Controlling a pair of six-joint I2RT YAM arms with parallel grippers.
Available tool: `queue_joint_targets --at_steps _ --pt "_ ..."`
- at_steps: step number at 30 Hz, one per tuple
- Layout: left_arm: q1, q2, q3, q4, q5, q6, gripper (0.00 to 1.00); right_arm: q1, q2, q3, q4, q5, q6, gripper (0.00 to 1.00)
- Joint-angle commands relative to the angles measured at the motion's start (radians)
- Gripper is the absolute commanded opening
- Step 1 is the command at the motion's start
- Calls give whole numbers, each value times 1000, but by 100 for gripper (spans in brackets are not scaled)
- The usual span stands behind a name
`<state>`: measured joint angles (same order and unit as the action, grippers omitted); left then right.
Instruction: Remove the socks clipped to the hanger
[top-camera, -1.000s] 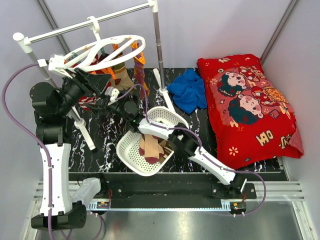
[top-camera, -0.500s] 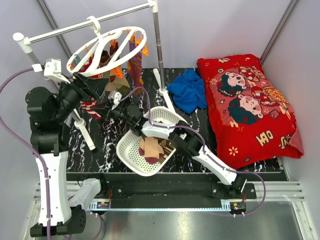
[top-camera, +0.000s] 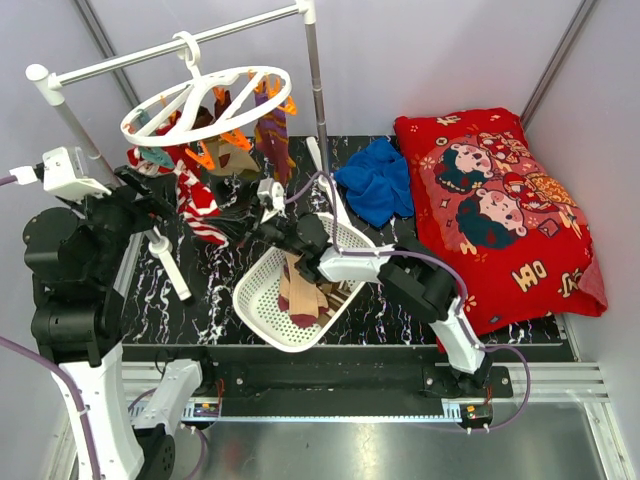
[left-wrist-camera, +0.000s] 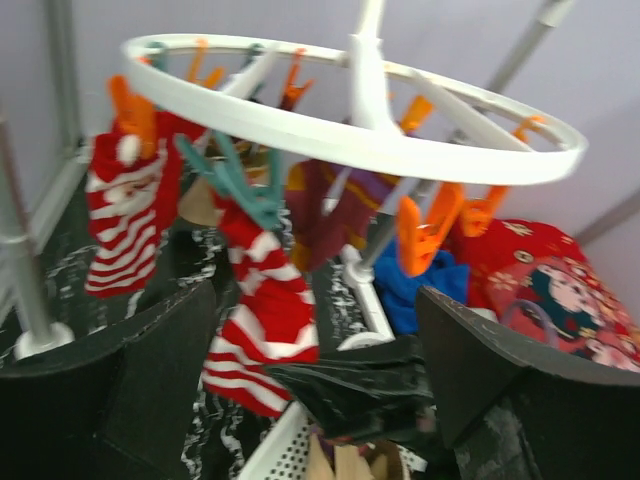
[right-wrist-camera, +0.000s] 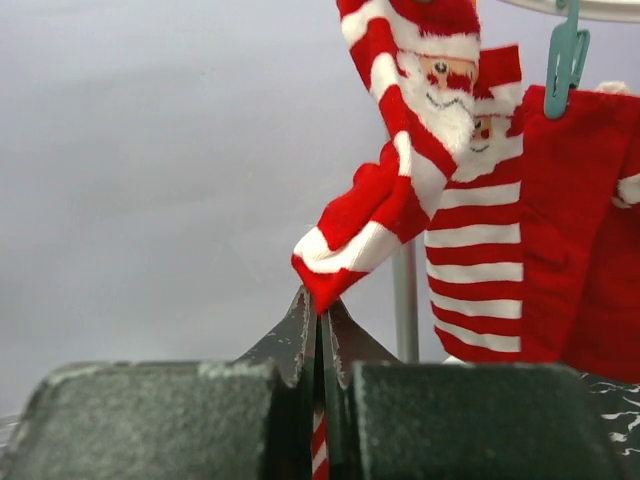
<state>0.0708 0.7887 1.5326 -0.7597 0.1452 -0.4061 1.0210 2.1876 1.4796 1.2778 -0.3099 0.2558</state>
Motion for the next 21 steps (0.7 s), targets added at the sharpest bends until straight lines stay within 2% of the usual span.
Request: queue_joint_targets --at_steps 1,12,21 --pt "0 9 41 -72 -188 70 85 1 -129 -112 133 -26 31 0" --pt "-2 43 38 -49 -173 -32 83 1 -259 -344 190 52 19 0" --pt "-2 63 -11 56 34 -132 73 2 -339 -446 221 75 22 0"
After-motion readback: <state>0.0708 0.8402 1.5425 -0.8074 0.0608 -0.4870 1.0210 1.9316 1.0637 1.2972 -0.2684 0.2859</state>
